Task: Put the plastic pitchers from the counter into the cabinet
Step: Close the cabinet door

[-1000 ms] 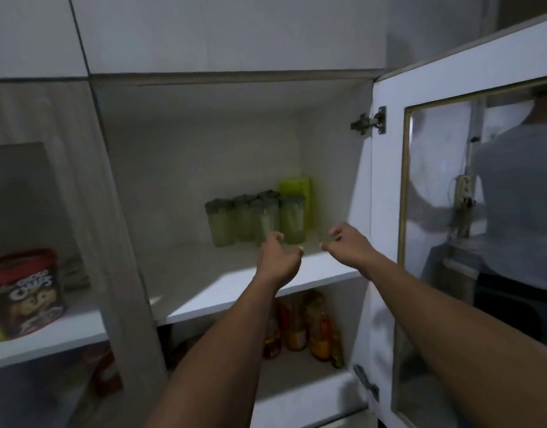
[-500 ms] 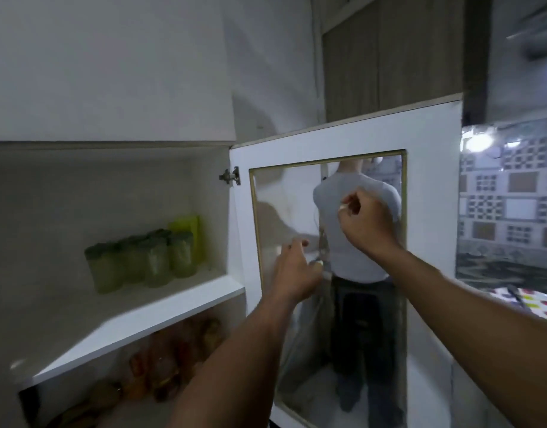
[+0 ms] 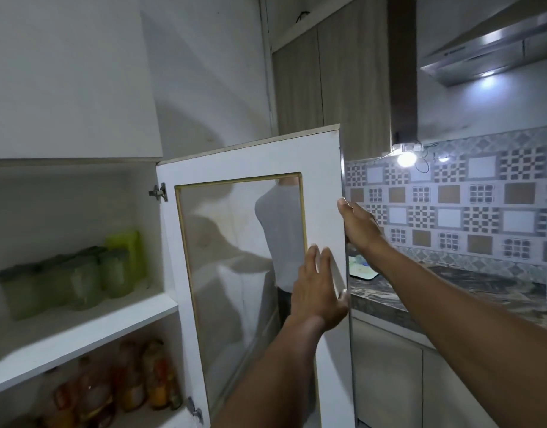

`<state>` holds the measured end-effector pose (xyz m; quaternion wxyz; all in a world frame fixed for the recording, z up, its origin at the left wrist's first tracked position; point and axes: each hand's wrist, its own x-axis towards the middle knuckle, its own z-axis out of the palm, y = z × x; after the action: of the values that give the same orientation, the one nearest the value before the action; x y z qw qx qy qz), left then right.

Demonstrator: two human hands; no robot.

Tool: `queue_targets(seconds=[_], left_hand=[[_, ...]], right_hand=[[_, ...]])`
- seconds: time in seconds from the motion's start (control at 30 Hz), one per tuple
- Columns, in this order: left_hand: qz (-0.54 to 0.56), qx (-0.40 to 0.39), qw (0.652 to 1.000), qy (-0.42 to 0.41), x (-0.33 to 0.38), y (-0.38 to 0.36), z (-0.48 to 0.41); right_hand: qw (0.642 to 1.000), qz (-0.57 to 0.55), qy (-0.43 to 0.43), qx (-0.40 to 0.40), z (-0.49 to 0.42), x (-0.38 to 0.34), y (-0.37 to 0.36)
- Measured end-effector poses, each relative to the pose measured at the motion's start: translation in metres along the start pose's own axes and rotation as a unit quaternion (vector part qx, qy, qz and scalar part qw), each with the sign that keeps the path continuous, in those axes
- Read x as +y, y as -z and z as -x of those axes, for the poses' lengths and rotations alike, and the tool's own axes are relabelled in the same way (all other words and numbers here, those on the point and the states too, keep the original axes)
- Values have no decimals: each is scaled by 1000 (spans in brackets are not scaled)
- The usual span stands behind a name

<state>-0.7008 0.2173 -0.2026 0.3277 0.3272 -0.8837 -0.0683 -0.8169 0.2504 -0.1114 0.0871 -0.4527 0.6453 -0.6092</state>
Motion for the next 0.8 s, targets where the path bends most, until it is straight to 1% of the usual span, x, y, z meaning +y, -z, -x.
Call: queue_targets(seconds=[0.13, 0.27, 0.37, 0.47, 0.53, 0.63, 0.73, 0.8], left_hand=[[-2, 46, 999, -1, -2, 3, 8], [-28, 155, 987, -12, -7, 13, 29], [-37, 227, 973, -13, -15, 33, 49], [-50, 277, 959, -21, -29, 61, 73], [-64, 295, 953, -28, -41, 84, 94], [-106, 288, 951, -34, -65, 122, 132], [-163, 275, 947, -34, -92, 162, 170], [-199, 276, 940, -16, -111, 188, 196]], right_hand=[[998, -61, -11, -10, -19, 25, 3], [994, -111, -1, -8, 17, -11, 0], [987, -146, 31, -65, 38, -33, -15], [973, -186, 67, -116, 62, -59, -40], [964, -205, 87, -148, 79, -77, -64], [953, -232, 98, -170, 104, -101, -108], [942, -264, 128, -161, 133, -121, -156], [936, -275, 160, -148, 158, -135, -187]])
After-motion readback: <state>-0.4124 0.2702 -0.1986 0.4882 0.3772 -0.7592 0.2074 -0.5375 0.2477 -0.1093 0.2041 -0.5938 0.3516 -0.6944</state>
